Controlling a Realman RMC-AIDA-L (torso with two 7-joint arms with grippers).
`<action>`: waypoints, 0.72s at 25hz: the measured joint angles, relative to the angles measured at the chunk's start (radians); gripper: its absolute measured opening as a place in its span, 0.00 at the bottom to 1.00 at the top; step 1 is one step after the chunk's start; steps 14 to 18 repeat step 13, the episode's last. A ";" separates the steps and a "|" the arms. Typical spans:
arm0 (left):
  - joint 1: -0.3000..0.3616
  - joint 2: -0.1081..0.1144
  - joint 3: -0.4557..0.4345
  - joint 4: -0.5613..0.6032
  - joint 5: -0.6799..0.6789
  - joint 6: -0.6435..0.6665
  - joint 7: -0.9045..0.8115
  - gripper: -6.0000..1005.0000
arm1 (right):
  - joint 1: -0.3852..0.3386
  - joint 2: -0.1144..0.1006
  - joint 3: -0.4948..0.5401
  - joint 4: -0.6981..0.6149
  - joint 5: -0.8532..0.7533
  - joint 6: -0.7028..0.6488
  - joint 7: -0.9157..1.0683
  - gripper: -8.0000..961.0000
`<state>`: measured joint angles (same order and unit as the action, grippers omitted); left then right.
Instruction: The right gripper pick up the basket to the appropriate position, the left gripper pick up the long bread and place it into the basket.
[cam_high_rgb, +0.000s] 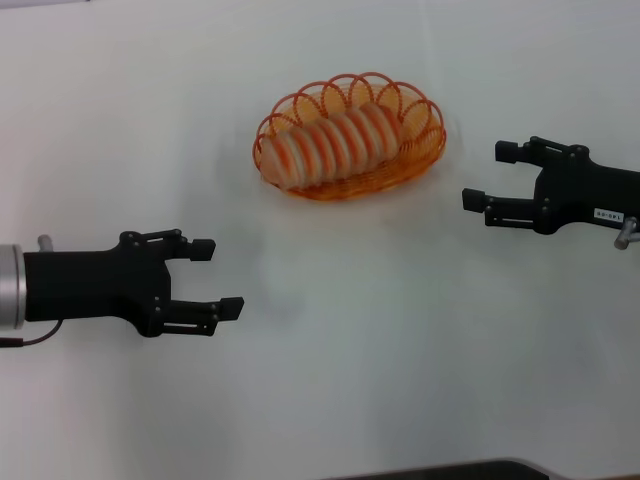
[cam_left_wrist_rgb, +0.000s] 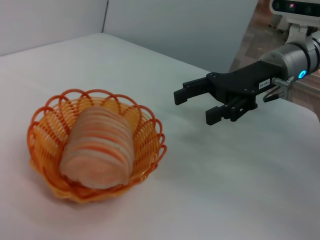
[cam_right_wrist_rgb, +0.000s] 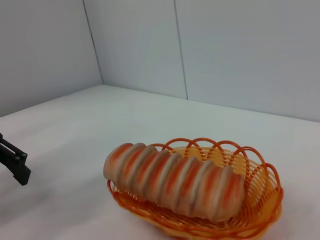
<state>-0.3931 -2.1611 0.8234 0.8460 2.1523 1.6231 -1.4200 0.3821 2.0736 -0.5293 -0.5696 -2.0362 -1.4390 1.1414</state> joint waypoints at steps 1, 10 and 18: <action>0.000 0.000 0.000 0.000 0.000 0.000 0.000 0.87 | 0.000 0.000 0.000 0.000 -0.001 0.001 0.000 0.95; 0.007 0.002 -0.021 -0.044 0.008 -0.023 0.032 0.87 | 0.000 0.004 0.000 0.001 -0.009 0.013 0.000 0.95; 0.007 0.003 -0.021 -0.045 0.011 -0.023 0.031 0.87 | 0.001 0.006 0.000 0.001 -0.016 0.019 0.000 0.95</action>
